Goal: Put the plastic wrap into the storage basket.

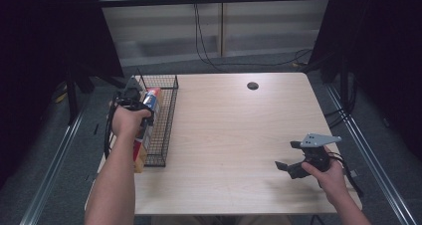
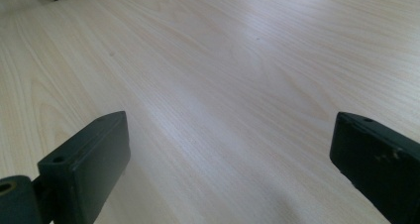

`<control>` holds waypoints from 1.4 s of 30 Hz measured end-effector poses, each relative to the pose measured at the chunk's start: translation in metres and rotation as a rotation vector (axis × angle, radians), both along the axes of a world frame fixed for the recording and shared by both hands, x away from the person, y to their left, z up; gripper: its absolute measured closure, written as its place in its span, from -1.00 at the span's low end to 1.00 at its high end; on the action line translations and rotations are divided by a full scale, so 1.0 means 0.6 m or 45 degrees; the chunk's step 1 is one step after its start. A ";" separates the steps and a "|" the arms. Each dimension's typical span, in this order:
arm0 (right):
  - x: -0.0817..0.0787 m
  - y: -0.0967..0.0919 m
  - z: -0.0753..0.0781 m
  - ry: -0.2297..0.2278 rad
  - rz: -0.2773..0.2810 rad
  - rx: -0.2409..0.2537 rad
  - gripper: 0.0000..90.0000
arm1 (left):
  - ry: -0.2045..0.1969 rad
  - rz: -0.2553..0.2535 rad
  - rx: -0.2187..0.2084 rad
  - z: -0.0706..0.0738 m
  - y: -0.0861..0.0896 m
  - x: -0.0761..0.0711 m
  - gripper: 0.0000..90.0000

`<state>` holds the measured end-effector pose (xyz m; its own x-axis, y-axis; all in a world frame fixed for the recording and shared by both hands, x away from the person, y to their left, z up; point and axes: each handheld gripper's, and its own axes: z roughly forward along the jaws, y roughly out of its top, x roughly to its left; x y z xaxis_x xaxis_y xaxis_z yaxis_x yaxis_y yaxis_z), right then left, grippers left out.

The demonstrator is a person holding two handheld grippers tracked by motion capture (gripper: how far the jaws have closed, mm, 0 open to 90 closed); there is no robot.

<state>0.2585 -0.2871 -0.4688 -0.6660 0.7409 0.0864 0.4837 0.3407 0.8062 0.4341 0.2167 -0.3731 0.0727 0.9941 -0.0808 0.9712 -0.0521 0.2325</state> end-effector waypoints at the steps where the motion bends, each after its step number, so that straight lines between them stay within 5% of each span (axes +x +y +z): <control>1: 0.000 0.000 0.000 0.003 0.004 0.000 -0.96 | -0.005 0.007 0.002 0.000 0.000 0.000 -0.05; 42: 0.001 0.001 0.000 0.000 0.013 -0.002 -0.96 | 0.027 0.044 0.013 -0.028 -0.004 0.014 -0.05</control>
<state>0.2589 -0.2868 -0.4689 -0.6734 0.7343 0.0853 0.4801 0.3467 0.8058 0.4428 0.2145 -0.3899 0.0369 0.9967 -0.0720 0.9772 -0.0209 0.2112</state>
